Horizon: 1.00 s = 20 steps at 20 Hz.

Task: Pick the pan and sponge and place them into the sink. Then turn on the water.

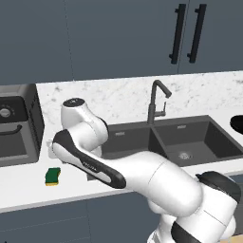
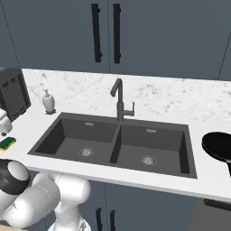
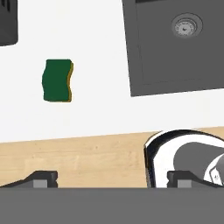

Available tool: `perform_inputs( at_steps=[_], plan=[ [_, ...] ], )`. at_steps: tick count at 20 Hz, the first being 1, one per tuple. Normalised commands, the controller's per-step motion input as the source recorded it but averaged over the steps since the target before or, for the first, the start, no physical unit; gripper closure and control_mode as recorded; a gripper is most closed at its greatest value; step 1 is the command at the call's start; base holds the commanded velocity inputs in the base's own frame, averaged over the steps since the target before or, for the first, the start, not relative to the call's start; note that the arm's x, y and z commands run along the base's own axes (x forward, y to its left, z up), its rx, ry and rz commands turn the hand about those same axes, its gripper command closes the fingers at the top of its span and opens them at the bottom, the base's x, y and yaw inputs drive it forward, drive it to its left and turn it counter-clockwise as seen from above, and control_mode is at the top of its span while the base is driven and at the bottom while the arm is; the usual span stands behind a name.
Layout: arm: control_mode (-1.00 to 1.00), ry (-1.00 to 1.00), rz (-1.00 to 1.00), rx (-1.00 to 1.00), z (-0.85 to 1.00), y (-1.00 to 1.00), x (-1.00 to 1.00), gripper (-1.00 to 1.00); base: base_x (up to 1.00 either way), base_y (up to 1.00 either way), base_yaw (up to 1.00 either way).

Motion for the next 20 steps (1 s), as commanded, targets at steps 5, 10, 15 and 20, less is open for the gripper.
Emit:
perform_inputs(
  at_steps=[5,10,15,20],
  plan=[
    [-1.00,-0.01,0.00,0.02,-0.55,0.78,0.20,-1.00,0.00,0.00,0.00],
    [-1.00,0.00,0.00,0.02,-0.26,0.28,0.26,-1.00,0.00,0.00,0.00],
    [-1.00,0.00,0.00,0.00,-0.10,0.02,0.10,-1.00,0.00,0.00,0.00],
    [-1.00,0.00,0.00,0.00,-0.39,0.01,0.07,-1.00,0.00,0.00,0.00]
  ],
)
